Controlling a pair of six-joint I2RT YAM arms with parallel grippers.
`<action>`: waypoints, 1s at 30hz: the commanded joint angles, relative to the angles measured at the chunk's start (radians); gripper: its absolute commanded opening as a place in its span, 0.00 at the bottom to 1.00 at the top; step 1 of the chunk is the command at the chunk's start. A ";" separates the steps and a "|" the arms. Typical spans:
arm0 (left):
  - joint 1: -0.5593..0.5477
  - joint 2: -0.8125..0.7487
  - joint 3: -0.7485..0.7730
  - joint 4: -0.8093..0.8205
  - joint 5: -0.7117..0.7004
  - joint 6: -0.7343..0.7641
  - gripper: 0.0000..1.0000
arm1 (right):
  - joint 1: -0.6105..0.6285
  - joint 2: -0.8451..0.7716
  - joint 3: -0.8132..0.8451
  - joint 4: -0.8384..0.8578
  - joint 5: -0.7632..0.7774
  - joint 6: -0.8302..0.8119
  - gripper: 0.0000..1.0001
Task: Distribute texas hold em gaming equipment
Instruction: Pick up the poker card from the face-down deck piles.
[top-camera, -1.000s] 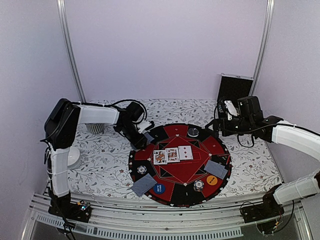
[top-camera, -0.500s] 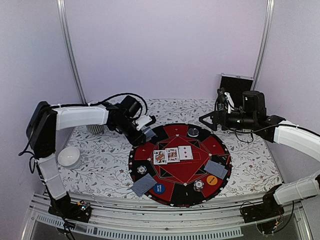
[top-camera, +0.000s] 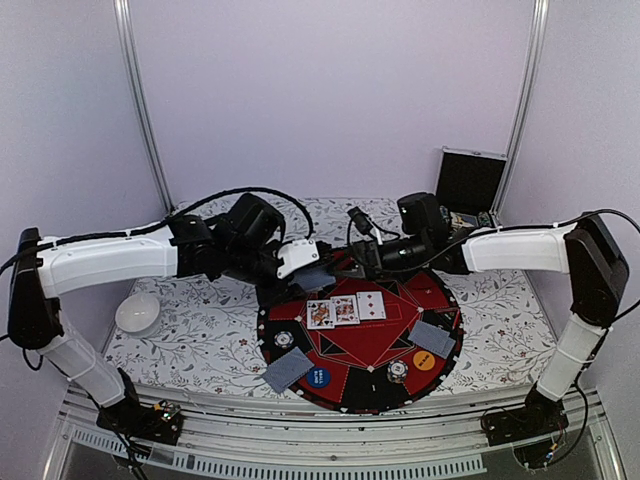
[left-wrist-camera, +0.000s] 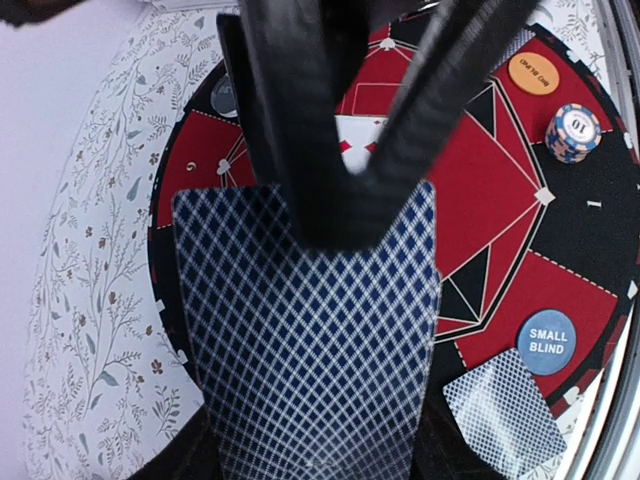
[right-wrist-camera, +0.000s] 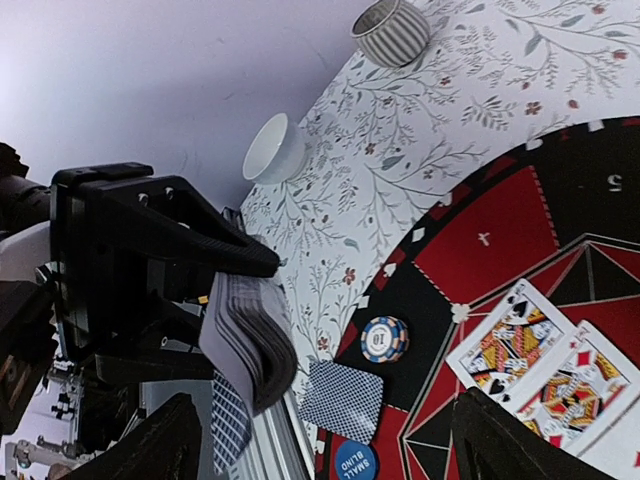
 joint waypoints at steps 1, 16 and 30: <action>-0.012 -0.019 -0.009 0.016 -0.050 0.035 0.52 | 0.046 0.083 0.092 0.059 -0.087 0.016 0.88; -0.015 -0.004 -0.012 0.016 -0.061 0.034 0.52 | 0.048 0.087 0.139 -0.076 0.058 -0.046 0.21; -0.015 -0.002 -0.042 0.021 -0.081 0.043 0.52 | 0.027 0.031 0.146 -0.160 0.072 -0.095 0.02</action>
